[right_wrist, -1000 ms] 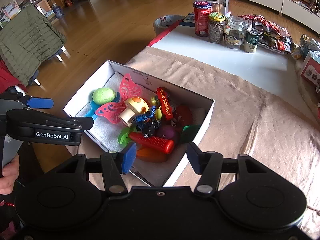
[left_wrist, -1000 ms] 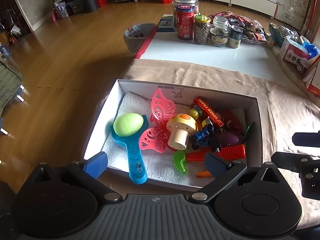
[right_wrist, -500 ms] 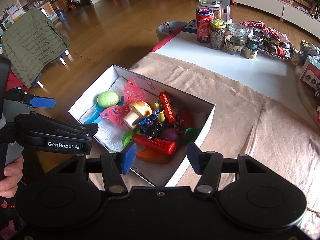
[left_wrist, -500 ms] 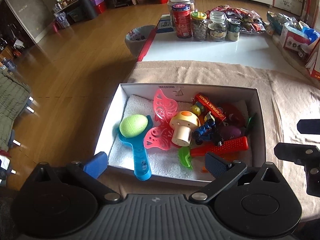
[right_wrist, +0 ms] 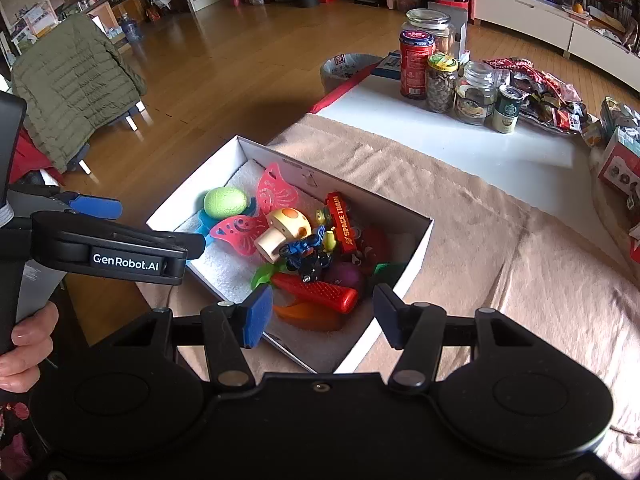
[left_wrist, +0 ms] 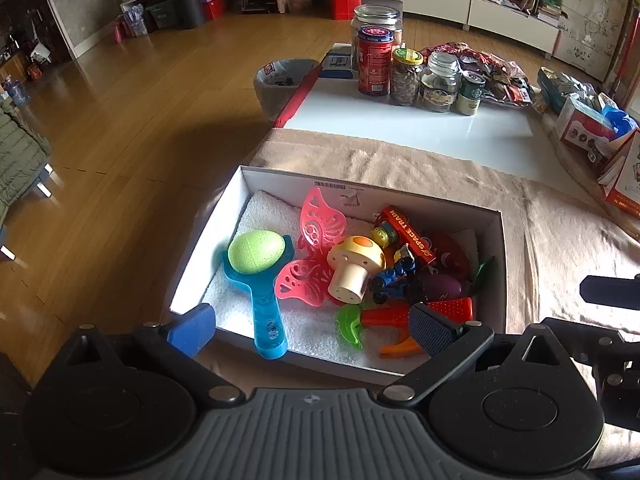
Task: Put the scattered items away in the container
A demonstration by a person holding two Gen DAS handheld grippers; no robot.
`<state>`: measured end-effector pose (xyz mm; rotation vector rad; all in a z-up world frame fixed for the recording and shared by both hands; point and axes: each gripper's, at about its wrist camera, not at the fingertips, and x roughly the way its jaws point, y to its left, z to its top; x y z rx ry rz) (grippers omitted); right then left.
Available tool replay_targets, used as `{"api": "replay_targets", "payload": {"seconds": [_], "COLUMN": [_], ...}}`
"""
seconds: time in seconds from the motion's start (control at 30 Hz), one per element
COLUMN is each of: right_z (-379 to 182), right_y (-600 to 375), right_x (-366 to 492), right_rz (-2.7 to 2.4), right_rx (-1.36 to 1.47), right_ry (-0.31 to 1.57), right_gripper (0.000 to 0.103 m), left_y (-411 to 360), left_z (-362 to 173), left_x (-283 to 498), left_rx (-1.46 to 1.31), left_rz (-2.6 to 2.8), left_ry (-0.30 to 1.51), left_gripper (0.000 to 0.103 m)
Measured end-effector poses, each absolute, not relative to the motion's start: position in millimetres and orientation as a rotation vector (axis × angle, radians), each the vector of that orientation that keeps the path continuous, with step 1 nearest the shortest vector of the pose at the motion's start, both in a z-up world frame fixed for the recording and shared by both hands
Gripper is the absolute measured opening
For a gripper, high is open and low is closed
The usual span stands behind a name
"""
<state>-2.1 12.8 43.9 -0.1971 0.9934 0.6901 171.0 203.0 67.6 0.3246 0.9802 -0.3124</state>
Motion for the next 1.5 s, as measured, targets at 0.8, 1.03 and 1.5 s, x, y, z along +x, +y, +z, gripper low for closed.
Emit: {"api": "replay_targets", "payload": {"seconds": [0.8, 1.03, 1.5], "right_z": [48.9, 47.0, 43.9], "right_y": [15.4, 17.7, 17.7], "right_x": [-9.5, -9.7, -9.1], "right_rz": [0.705, 0.699, 0.698], "right_rx": [-0.206, -0.216, -0.216], "right_ry": [0.978, 0.991, 1.001], "right_gripper": [0.055, 0.055, 0.055], "left_y": [203.3, 202.0, 201.3], "left_z": [66.5, 60.6, 62.6], "left_x": [165.3, 164.6, 158.4], "left_rx": [0.367, 0.371, 0.353], "left_rz": [-0.321, -0.334, -0.340], "left_ry": [0.978, 1.001, 0.929], "left_gripper": [0.102, 0.102, 0.102]}}
